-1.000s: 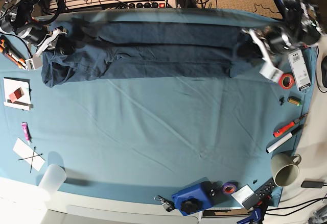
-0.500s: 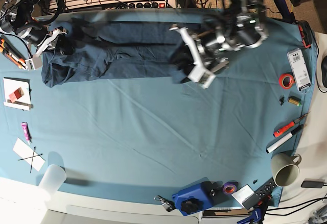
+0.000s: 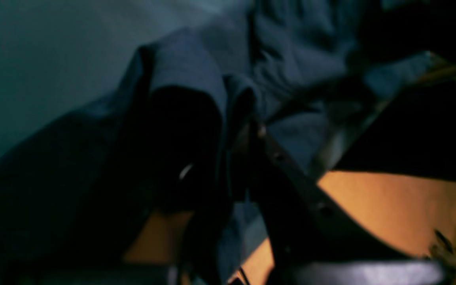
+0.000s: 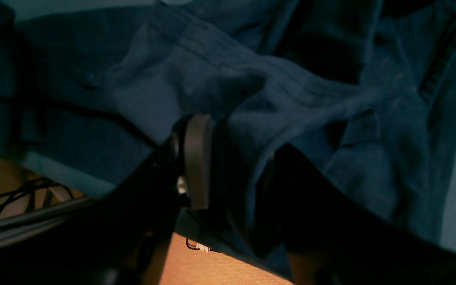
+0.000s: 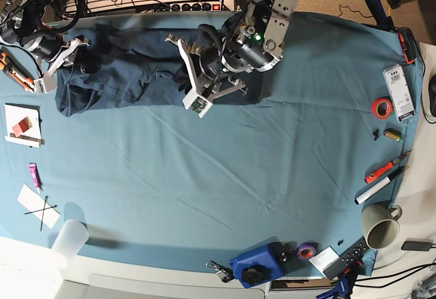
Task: Fold the T-shirt properly
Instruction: 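Grasp the strip's middle with the left gripper and fold it toward the right gripper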
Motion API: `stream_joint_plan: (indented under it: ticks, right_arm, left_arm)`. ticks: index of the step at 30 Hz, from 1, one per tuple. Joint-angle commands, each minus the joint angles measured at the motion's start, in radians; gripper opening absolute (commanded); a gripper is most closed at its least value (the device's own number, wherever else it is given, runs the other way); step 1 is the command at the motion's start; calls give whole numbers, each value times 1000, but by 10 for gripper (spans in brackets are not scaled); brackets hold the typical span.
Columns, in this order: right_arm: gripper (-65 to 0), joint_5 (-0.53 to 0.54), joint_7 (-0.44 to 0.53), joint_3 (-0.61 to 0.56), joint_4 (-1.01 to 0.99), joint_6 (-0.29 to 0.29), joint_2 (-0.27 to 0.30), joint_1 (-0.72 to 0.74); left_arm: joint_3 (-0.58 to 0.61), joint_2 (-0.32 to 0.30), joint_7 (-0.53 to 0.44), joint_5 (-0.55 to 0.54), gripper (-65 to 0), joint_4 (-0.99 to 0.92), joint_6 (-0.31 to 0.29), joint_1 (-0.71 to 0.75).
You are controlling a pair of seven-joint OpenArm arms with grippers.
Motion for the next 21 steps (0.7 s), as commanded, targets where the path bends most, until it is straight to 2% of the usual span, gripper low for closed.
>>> stream_joint_plan:
  ticks: [1, 5, 7, 11, 13, 16, 21]
  right_arm:
    - [-475, 20, 23, 10, 14, 1, 17, 5]
    - [-475, 20, 36, 10, 14, 1, 17, 5]
    - [-475, 20, 42, 10, 14, 1, 17, 5]
    - [-475, 20, 55, 10, 14, 1, 17, 5]
    - [-475, 20, 57, 10, 14, 1, 17, 5]
    - [-475, 21, 55, 10, 14, 1, 18, 5]
    - [-475, 41, 56, 30, 14, 1, 43, 7]
  left_arm:
    - [3, 25, -23, -15, -650, 17, -8, -17]
    - [3, 25, -22, -21, -382, 17, -8, -19]
    - [3, 25, -18, -34, -324, 18, -7, -19]
    - [3, 25, 55, -73, -324, 54, -7, -27]
    - [2, 25, 53, -67, -327, 87, -7, -27]
    - [2, 25, 58, 6, -331, 105, 1, -26]
    - [2, 25, 127, 112, -334, 106, 5, -20]
